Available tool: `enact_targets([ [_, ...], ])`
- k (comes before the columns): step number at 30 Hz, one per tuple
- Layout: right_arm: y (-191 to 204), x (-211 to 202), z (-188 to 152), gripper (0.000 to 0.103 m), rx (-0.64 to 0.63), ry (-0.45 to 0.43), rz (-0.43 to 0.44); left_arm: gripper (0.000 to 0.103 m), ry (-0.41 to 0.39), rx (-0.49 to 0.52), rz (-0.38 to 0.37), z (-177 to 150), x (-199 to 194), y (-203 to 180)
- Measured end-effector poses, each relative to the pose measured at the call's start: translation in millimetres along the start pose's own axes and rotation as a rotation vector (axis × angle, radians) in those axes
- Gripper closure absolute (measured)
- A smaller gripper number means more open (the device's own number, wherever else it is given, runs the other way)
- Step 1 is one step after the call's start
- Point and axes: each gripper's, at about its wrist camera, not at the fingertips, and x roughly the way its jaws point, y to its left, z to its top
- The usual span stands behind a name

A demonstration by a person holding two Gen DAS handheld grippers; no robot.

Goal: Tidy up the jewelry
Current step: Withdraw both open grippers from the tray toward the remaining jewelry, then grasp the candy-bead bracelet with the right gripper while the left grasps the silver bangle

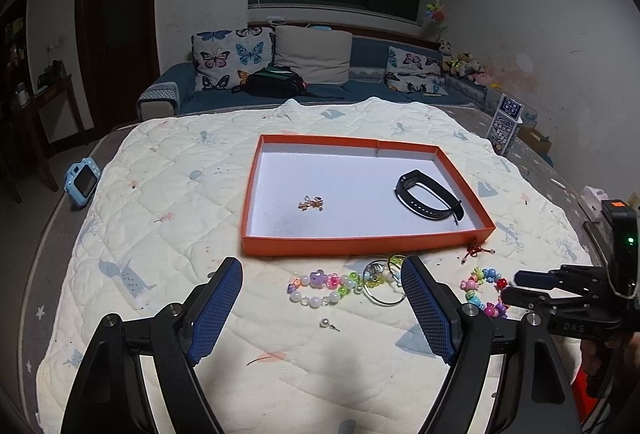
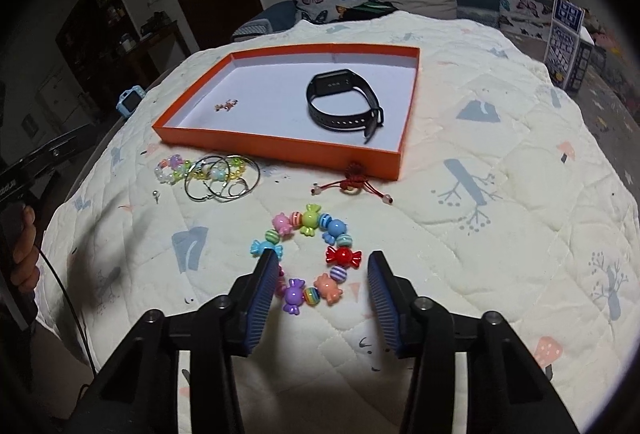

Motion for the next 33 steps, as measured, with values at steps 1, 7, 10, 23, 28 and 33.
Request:
enact_targets([
  [1, 0.2, 1.5, 0.3, 0.062, 0.003, 0.003, -0.004, 0.016, 0.0, 0.006, -0.003, -0.6, 0.6, -1.4],
  [7, -0.4, 12.0, 0.9, 0.068, 0.019, 0.023, -0.035, 0.016, 0.008, 0.057, -0.047, -6.9, 4.6, -13.3],
  [10, 0.7, 12.3, 0.0, 0.076, 0.002, 0.016, -0.056, 0.016, 0.018, 0.101, -0.063, -11.8, 9.3, -23.2],
  [23, -6.1, 6.1, 1.8, 0.08, 0.005, 0.006, -0.05, 0.018, 0.044, 0.145, -0.139, -23.1, 27.0, -34.7],
  [28, -11.1, 3.2, 1.3, 0.08, 0.012, 0.006, -0.056, 0.021, 0.062, 0.156, -0.153, -27.1, 33.1, -32.7],
  [33, -16.3, 2.9, -1.0, 0.08, 0.009, 0.015, -0.06, 0.034, 0.131, 0.11, -0.154, -33.2, 52.3, -22.0],
])
